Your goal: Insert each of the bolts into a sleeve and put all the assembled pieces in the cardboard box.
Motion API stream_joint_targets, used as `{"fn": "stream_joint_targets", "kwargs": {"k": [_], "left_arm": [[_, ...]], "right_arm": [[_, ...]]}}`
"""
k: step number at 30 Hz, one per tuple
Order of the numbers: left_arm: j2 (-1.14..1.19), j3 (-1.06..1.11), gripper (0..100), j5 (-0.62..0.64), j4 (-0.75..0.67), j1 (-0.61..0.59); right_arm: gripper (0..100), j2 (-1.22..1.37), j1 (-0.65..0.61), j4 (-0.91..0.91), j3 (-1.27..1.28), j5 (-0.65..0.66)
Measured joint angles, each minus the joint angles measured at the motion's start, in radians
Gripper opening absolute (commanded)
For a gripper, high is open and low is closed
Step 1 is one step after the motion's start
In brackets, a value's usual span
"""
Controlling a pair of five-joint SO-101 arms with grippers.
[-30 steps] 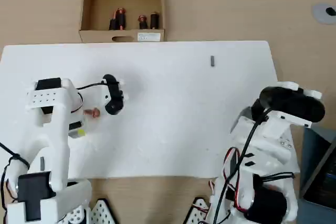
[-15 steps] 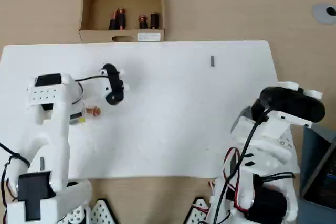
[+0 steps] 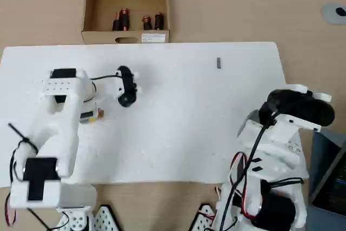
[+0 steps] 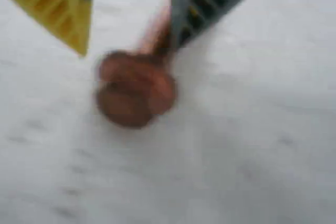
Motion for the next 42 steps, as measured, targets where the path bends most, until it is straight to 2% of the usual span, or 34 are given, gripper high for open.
{"fn": "stream_joint_targets", "kwargs": {"k": [7,12,21,24,29,35,38,42], "left_arm": [[0.115,-0.072,11,0.000,-0.003,0.000],[0.130,-0.094,0,0.000,0.058,0.008],[0.133,-0.100,0,0.000,0.167,0.015],[0.137,-0.141,1,0.005,0.244,0.015],[0.137,-0.350,1,0.071,0.439,0.028],[0.137,-0.631,1,0.299,0.597,0.063],[0.137,-0.764,1,0.459,0.614,0.097],[0.066,-0.887,0,0.733,0.618,0.152]], "right_arm": [[0.9,0.000,0.000,0.000,0.000,0.000],[0.9,0.000,0.000,0.000,0.000,0.000],[0.9,0.000,0.000,0.000,0.000,0.000],[0.9,0.000,0.000,0.000,0.000,0.000],[0.9,0.000,0.000,0.000,-0.025,0.000],[0.9,-0.002,-0.002,0.000,-0.052,0.000],[0.9,-0.002,-0.002,0.002,-0.052,0.000],[0.9,-0.002,-0.035,0.032,-0.071,0.035]]}}
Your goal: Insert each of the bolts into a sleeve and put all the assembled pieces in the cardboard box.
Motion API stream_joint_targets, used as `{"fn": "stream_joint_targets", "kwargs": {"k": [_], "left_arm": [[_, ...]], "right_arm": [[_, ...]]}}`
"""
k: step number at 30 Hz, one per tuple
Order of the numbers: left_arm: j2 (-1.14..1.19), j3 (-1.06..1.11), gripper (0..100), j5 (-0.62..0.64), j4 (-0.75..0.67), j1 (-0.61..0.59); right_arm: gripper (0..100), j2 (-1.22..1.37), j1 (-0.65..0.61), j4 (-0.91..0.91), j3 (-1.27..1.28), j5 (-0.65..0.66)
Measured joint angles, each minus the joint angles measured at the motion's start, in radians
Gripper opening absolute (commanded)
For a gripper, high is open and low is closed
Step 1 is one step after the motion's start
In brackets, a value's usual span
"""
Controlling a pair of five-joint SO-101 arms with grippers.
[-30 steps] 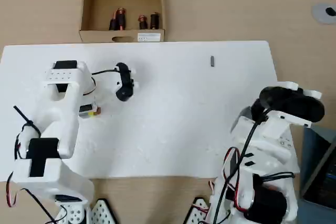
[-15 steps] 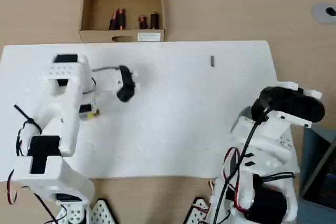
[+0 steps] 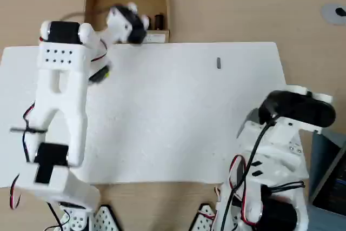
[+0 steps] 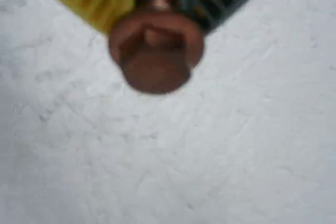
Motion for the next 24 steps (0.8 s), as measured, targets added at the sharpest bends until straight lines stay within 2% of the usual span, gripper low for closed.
{"fn": "stream_joint_targets", "kwargs": {"k": [4,8,14,20,24], "left_arm": [[-0.176,-0.032,0,0.215,0.005,0.055],[-0.387,0.041,0,0.304,0.005,0.104],[-0.755,0.301,0,0.517,0.005,0.135],[-1.178,0.615,0,0.700,-0.092,0.135],[-1.427,0.825,0,0.801,-0.210,0.135]], "right_arm": [[0.9,-0.002,-0.035,0.048,-0.068,0.043],[0.9,-0.002,-0.043,0.092,-0.103,0.081],[0.9,-0.023,-0.043,0.158,-0.129,0.143],[0.9,-0.158,-0.091,0.152,-0.077,0.190],[0.9,-0.238,-0.130,0.104,0.014,0.190]]}}
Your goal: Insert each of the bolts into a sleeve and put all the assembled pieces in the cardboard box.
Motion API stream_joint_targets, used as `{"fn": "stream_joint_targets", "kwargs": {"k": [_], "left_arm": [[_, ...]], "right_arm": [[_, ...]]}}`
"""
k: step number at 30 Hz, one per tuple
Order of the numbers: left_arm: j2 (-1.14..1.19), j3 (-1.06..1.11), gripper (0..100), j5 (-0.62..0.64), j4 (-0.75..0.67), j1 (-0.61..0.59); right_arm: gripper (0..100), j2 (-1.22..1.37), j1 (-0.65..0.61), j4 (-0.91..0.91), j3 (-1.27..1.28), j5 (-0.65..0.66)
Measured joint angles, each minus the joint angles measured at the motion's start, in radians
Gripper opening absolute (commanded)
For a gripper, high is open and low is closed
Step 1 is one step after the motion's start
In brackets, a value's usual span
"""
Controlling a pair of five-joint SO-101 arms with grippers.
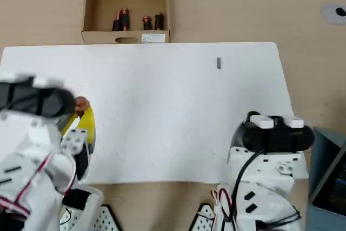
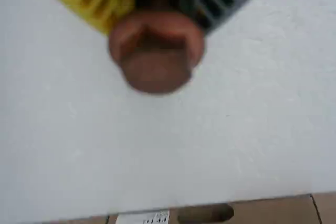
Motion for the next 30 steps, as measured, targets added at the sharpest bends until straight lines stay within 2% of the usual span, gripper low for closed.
{"fn": "stream_joint_targets", "kwargs": {"k": [5,11,20,25,30], "left_arm": [[-0.245,0.236,0,0.069,-0.158,0.000],[-0.423,0.466,0,0.172,-0.288,0.000],[-0.434,0.595,0,0.354,-0.416,0.000],[-0.434,0.631,0,0.496,-0.480,0.000],[-0.439,0.635,0,0.552,-0.551,0.023]], "right_arm": [[0.9,-0.003,-0.037,-0.064,0.112,0.000],[0.9,-0.003,-0.118,-0.144,0.215,0.000],[0.9,-0.003,-0.417,-0.256,0.339,0.000],[0.9,-0.003,-0.583,-0.322,0.408,0.000],[0.9,-0.003,-0.726,-0.405,0.480,0.000]]}}
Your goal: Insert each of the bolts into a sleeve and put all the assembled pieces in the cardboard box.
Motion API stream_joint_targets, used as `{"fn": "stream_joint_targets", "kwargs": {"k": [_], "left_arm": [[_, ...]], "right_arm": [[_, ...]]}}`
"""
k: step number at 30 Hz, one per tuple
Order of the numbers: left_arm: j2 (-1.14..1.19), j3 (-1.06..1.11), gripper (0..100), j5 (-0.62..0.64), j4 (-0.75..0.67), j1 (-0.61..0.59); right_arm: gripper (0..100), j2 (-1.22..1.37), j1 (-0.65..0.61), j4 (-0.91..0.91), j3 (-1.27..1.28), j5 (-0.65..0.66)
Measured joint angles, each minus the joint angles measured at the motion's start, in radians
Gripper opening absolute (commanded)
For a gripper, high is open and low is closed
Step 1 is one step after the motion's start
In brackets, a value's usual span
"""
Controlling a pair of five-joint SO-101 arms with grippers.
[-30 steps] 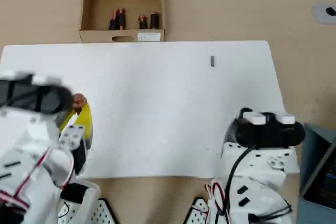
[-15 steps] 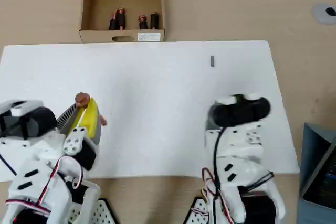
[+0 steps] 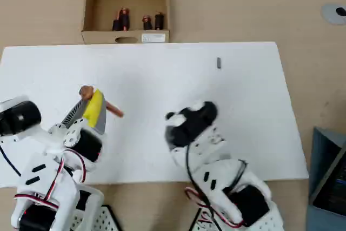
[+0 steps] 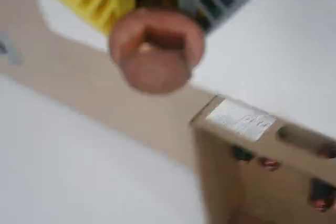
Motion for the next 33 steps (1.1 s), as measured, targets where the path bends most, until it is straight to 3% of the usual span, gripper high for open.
{"fn": "stream_joint_targets", "kwargs": {"k": [12,22,33], "left_arm": [[0.000,0.008,0,0.012,-0.006,0.170],[0.003,0.041,0,0.054,-0.005,0.176],[-0.002,0.017,0,0.055,0.123,0.247]], "right_arm": [[0.9,0.000,-0.209,-0.092,0.020,0.043],[0.9,0.000,-0.227,-0.092,0.020,0.106],[0.9,0.000,-0.227,-0.091,0.023,0.106]]}}
